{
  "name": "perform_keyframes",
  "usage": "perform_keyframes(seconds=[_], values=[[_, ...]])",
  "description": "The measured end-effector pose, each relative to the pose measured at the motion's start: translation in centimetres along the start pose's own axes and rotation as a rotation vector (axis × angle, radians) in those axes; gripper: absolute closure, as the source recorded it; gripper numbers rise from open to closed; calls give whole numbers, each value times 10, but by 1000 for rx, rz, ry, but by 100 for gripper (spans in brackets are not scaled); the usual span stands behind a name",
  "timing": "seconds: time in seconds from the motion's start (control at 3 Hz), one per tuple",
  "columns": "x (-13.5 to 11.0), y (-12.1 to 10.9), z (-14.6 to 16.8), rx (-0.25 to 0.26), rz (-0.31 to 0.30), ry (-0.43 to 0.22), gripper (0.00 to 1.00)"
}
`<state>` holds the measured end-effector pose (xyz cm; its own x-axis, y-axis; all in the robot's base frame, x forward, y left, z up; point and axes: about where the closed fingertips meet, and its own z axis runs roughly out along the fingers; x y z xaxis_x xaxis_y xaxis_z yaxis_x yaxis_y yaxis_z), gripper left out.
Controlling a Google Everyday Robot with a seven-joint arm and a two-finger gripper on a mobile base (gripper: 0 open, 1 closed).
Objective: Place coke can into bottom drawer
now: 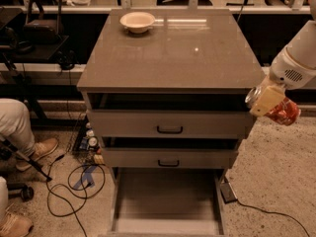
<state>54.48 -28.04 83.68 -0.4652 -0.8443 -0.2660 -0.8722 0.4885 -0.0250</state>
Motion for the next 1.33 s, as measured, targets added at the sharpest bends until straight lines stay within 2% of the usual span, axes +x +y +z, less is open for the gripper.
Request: perform_keyframes(seconds=[0.33, 0.67, 1.0, 1.33], values=[[11, 15, 28, -59, 53, -8, 100], [41, 57, 105, -215, 226, -73, 100], [56, 101, 178, -366, 361, -167, 100], [56, 101, 178, -366, 361, -167, 100]])
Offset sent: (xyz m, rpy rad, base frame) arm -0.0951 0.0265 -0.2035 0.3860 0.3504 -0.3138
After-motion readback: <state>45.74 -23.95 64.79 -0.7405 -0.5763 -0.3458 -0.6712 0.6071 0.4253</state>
